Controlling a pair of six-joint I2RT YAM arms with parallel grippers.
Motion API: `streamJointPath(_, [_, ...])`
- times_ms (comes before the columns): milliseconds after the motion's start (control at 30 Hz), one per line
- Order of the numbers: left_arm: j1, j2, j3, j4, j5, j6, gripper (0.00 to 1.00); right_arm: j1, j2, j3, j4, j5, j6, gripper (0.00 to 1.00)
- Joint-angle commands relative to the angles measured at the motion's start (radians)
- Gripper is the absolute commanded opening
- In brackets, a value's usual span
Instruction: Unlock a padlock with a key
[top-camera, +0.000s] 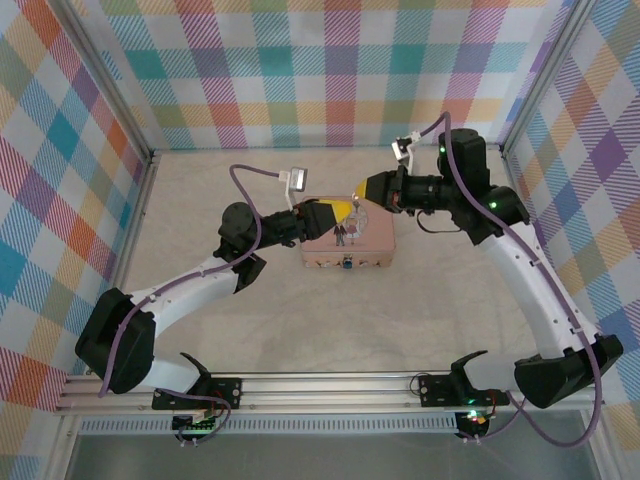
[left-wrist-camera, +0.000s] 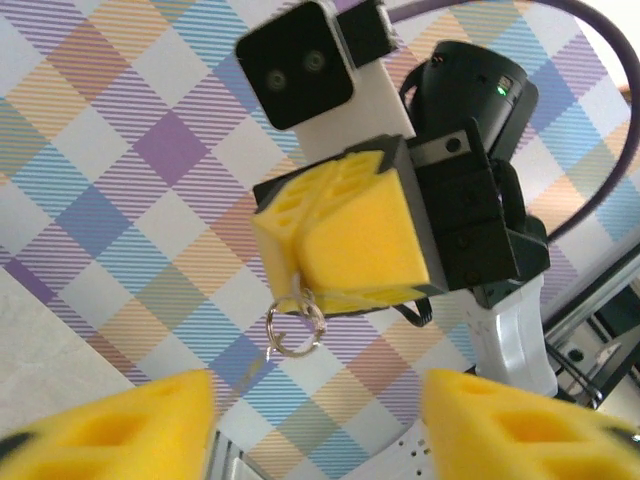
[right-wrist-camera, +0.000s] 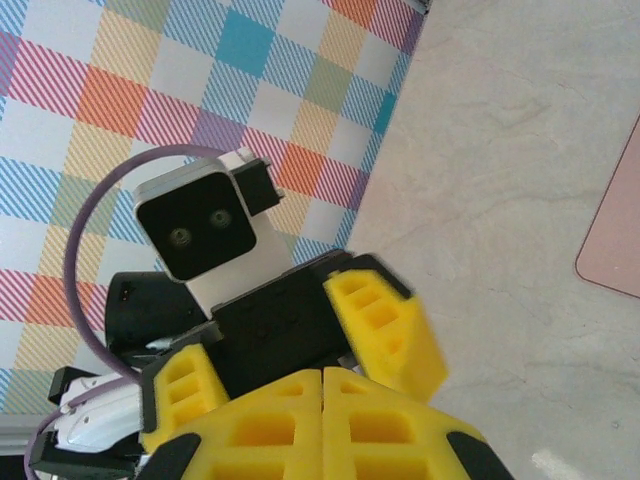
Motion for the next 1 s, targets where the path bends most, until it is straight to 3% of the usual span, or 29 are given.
streamJointPath(0, [0.001, -0.010, -0.013, 0.029, -0.024, 0.007, 0.80, -0.002, -0.025, -0.001, 0.039, -0.043, 0.008, 0.00])
streamJointPath(133, [0.005, 0.009, -0.011, 0.089, -0.014, -0.022, 0.91, -0.002, -0.025, -0.010, 0.054, -0.061, 0.023, 0.00])
streamJointPath(400, [0.001, 0.043, 0.026, 0.156, 0.038, -0.056, 0.91, -0.001, -0.015, -0.045, 0.116, -0.101, 0.066, 0.00])
streamJointPath(667, [-0.002, 0.043, 0.030, 0.172, 0.047, -0.068, 0.79, -0.003, -0.003, -0.046, 0.134, -0.099, 0.072, 0.00])
streamJointPath(833, [-0.002, 0.036, 0.031, 0.167, 0.043, -0.061, 0.85, -0.003, 0.005, -0.054, 0.159, -0.121, 0.094, 0.00])
streamJointPath(967, [-0.002, 0.035, 0.032, 0.177, 0.048, -0.067, 0.79, -0.003, 0.004, -0.060, 0.167, -0.116, 0.097, 0.00])
